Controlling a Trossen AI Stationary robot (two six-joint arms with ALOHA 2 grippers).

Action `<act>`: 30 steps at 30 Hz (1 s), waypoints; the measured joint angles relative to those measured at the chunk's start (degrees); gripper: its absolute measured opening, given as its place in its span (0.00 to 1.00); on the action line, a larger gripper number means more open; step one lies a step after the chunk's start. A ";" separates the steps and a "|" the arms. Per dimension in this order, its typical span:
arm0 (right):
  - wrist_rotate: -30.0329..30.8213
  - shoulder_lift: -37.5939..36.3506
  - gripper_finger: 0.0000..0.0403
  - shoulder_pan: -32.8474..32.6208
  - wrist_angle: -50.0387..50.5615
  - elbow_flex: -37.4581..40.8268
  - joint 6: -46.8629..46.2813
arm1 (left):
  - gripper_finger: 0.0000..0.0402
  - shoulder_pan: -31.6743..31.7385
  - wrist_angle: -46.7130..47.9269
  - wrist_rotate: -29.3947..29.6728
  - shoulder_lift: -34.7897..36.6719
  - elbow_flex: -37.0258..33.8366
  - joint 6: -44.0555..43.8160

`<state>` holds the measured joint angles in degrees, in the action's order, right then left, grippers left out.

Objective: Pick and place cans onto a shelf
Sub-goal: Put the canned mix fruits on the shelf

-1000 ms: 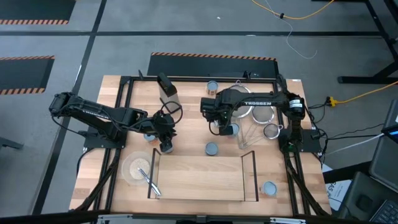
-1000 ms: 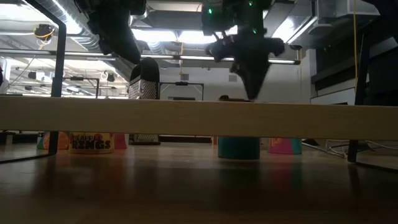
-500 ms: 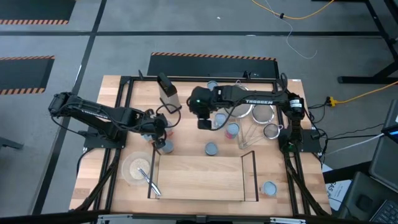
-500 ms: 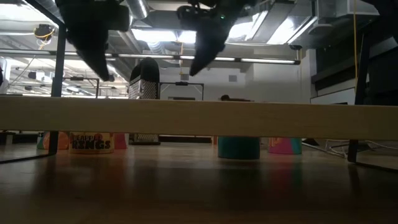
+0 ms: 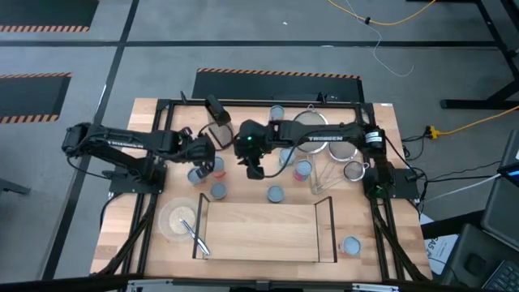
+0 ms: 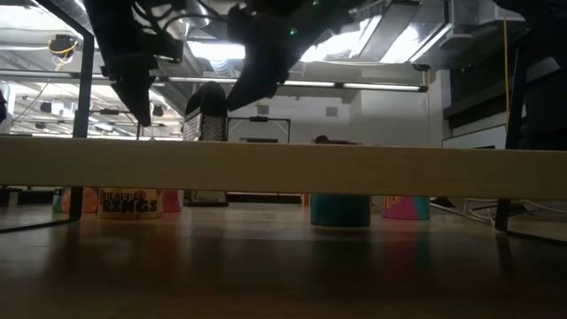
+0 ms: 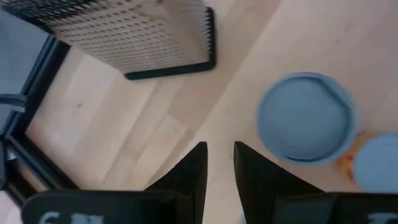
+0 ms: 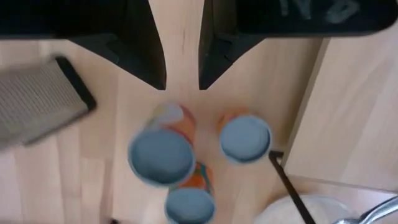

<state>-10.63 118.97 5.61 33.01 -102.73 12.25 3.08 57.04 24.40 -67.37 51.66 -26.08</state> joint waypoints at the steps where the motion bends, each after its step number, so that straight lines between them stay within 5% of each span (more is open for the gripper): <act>1: 0.00 0.80 0.25 -0.31 -1.29 0.01 0.00 | 0.18 1.21 0.00 -0.33 -0.02 0.00 0.93; 15: 0.02 8.96 0.25 -1.34 -12.61 0.01 0.00 | 0.18 11.63 -3.82 -8.16 0.00 -4.68 7.23; 30: 2.80 11.65 0.25 -1.33 -16.82 0.01 0.00 | 0.18 10.13 -15.38 -18.06 -0.02 -11.23 7.22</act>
<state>-7.84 130.63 4.29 16.19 -102.72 12.25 13.21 41.65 6.34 -67.40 40.42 -18.85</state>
